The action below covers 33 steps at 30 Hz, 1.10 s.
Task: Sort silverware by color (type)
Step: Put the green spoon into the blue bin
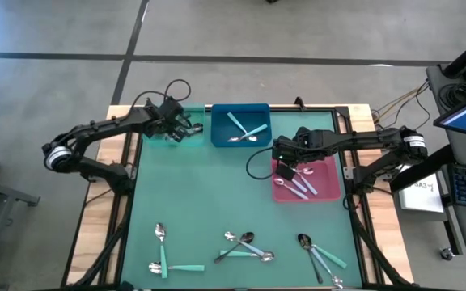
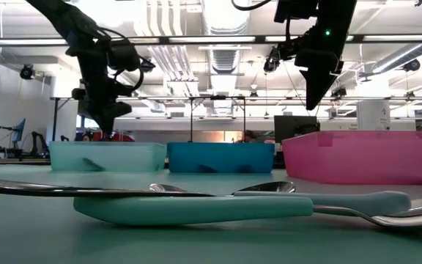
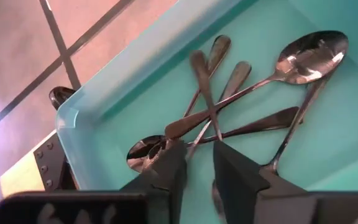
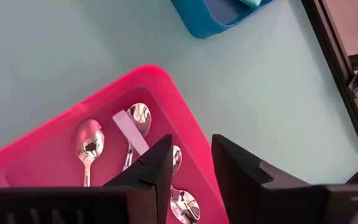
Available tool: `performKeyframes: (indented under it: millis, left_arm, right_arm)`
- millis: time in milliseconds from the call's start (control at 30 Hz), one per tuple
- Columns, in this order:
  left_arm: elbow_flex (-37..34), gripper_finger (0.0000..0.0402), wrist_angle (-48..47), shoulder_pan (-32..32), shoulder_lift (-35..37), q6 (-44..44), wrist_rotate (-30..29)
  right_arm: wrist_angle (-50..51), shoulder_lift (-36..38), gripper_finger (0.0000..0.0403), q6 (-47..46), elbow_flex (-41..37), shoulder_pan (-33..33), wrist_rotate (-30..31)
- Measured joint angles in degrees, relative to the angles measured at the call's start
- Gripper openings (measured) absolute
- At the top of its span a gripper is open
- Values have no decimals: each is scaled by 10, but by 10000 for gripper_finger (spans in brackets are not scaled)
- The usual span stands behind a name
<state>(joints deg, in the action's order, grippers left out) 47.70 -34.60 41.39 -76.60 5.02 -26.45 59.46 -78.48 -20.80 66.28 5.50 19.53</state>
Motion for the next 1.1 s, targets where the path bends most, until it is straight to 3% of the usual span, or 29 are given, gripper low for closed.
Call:
performKeyframes:
  millis: [67,267,400,567,833,1100]
  left_arm:
    - [0,88,-4,0,0,0,20]
    - [0,116,18,-16,1,4,218]
    - [0,118,34,-84,4,27,234]
    - [0,118,35,-233,9,99,236]
    - [0,118,34,-501,14,393,171]
    - [0,118,-31,-697,12,714,179]
  right_arm:
    - [0,0,106,0,0,0,0]
    - [-2,0,104,19,0,0,0]
    - [-4,0,98,14,0,0,0]
    - [-5,0,93,13,0,0,0]
    - [-19,0,100,13,0,0,0]
    - [-19,0,93,13,0,0,0]
